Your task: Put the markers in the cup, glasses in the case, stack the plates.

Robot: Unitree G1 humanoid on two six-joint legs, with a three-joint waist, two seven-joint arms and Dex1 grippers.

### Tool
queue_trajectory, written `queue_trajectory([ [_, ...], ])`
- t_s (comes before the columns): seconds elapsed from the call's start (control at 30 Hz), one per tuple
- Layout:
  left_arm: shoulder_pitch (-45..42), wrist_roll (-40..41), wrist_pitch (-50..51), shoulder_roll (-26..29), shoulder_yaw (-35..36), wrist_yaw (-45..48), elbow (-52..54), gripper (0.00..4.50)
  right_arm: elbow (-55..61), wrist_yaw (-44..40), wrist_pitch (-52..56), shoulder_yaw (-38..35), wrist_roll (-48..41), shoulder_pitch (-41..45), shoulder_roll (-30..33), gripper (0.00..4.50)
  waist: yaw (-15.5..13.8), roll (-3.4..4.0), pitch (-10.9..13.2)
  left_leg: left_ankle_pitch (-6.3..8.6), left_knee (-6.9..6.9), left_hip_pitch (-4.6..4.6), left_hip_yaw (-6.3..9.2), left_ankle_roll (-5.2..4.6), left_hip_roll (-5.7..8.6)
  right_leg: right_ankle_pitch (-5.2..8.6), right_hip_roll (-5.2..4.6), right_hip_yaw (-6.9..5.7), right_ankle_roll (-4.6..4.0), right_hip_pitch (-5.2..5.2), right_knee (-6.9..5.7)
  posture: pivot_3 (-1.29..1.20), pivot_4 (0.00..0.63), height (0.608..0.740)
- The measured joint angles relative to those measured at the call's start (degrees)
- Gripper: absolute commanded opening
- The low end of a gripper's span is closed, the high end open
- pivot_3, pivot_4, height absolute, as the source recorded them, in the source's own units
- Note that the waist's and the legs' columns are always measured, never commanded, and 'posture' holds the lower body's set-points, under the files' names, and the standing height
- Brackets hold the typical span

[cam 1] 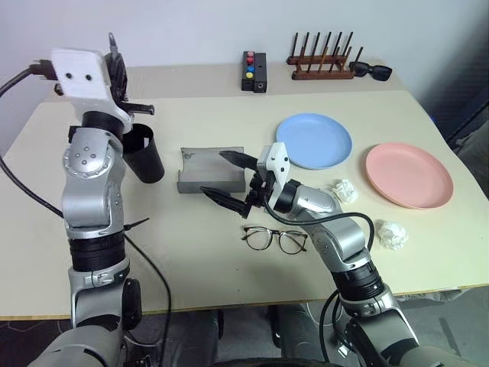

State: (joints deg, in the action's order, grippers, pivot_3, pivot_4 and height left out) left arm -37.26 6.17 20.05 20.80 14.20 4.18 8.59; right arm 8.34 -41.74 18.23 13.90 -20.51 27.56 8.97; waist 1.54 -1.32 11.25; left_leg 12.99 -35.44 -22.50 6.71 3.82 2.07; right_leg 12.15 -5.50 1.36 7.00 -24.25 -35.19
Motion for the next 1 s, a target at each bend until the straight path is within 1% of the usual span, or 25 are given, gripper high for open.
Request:
queue_trajectory([
  [0.1, 0.07, -0.81, -3.15, 0.00, -0.05, 0.01, -3.80, 0.04, 0.00, 0.45, -0.01, -0.17, 0.01, 0.00, -0.01, 4.50, -0.18, 0.00, 0.00, 0.00, 0.00, 0.00, 0.00, 0.00, 0.00, 0.00, 0.00, 0.00, 0.00, 0.00, 0.00, 0.00, 0.150, 0.739],
  [0.3, 2.13, -2.31, -7.10, 0.00, 0.17, -1.85, -7.81, 0.04, 0.00, 0.97, -0.01, -0.55, 0.01, 0.00, 0.00, 4.50, -0.48, 0.00, 0.00, 0.00, 0.00, 0.00, 0.00, 0.00, 0.00, -0.01, 0.00, 0.00, 0.01, 0.00, 0.00, 0.00, 0.150, 0.739],
  [0.73, 6.00, -2.25, -8.29, -1.11, 0.16, -2.86, -8.72, 0.04, 0.00, 0.91, -0.01, -0.89, -0.11, 0.00, -0.07, 4.50, -0.48, 0.00, 0.00, 0.00, 0.00, 0.00, 0.00, 0.00, 0.00, 0.00, 0.00, 0.00, 0.01, 0.00, -0.01, 0.00, 0.150, 0.739],
  [0.8, 6.00, -2.21, -8.26, -1.20, 0.17, -3.13, -8.72, 0.85, 0.00, 0.90, -0.01, -0.89, -0.13, 0.00, -0.07, 4.50, -0.48, 0.00, 0.00, 0.00, 0.00, 0.00, 0.00, 0.00, 0.00, -0.01, 0.00, 0.00, 0.00, 0.00, -0.01, 0.00, 0.150, 0.739],
  [0.83, 6.01, -2.19, -8.23, -1.25, 0.17, -3.19, -8.72, 1.18, 0.00, 0.90, -0.01, -0.89, -0.13, 0.00, -0.08, 4.50, -0.48, 0.00, 0.00, 0.00, 0.00, 0.00, 0.01, 0.00, 0.00, -0.01, 0.00, 0.00, 0.01, 0.00, -0.01, 0.00, 0.150, 0.739],
  [0.9, 6.02, -2.15, -8.15, -1.52, 0.17, -3.40, -8.72, 2.07, 0.00, 0.89, -0.01, -0.89, -0.14, 0.00, -0.08, 4.50, -0.48, 0.00, 0.00, 0.00, 0.00, 0.00, 0.00, 0.00, 0.00, -0.01, 0.00, 0.00, 0.00, 0.00, -0.01, 0.00, 0.150, 0.739],
  [1.0, 6.05, -2.15, -8.07, -1.89, 0.17, -3.82, -8.71, 2.07, 0.00, 0.87, -0.01, -0.89, -0.18, 0.00, -0.08, 4.50, -0.46, 0.00, 0.00, 0.00, 0.00, 0.00, 0.00, 0.00, 0.00, -0.01, 0.00, 0.00, 0.01, 0.00, -0.01, 0.00, 0.150, 0.739],
])
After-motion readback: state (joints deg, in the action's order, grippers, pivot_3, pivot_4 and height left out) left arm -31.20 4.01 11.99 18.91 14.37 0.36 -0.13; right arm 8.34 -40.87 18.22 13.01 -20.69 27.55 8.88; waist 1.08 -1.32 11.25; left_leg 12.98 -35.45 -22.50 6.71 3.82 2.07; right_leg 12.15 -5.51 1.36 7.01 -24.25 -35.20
